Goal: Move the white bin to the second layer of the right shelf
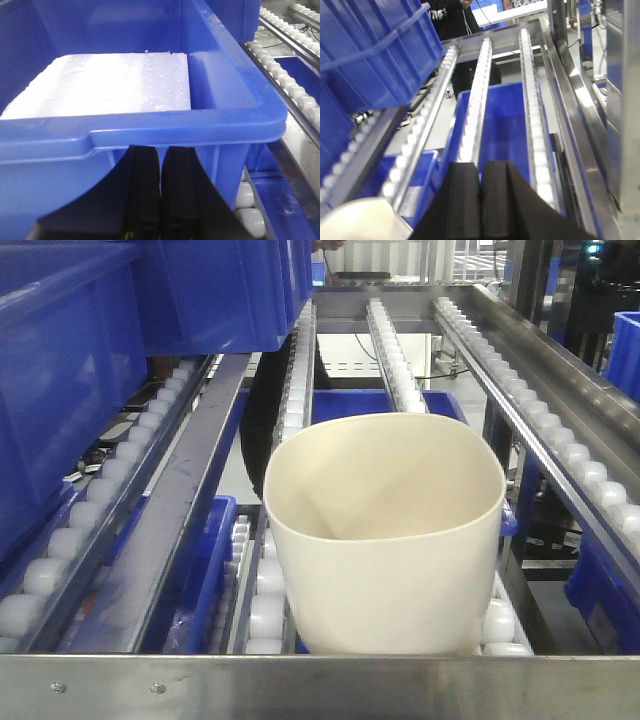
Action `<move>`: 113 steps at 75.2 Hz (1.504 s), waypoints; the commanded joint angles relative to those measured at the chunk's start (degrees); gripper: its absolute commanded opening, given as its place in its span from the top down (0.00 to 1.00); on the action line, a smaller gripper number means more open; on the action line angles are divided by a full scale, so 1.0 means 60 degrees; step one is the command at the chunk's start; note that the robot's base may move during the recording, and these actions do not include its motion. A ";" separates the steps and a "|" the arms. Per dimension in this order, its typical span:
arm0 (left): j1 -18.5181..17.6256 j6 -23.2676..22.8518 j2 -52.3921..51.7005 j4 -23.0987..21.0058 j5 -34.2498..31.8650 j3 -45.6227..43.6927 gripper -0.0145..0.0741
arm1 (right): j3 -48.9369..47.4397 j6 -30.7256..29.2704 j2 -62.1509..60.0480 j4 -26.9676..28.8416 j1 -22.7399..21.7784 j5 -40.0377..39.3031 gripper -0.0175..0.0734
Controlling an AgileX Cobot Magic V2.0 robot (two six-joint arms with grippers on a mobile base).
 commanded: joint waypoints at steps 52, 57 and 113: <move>-0.0055 -0.0050 -0.0133 0.0000 -0.0833 0.0351 0.74 | 0.3013 -0.0350 -0.3238 -0.2352 -0.0245 -0.2629 0.75; -0.0055 -0.0050 -0.0133 0.0000 -0.0833 0.0351 0.74 | 0.3013 -0.0350 -0.3238 -0.2352 -0.0245 -0.2578 0.75; -0.0055 -0.0050 -0.0133 0.0000 -0.0833 0.0351 0.74 | 0.3013 -0.0350 -0.3238 -0.2352 -0.0245 -0.1845 0.75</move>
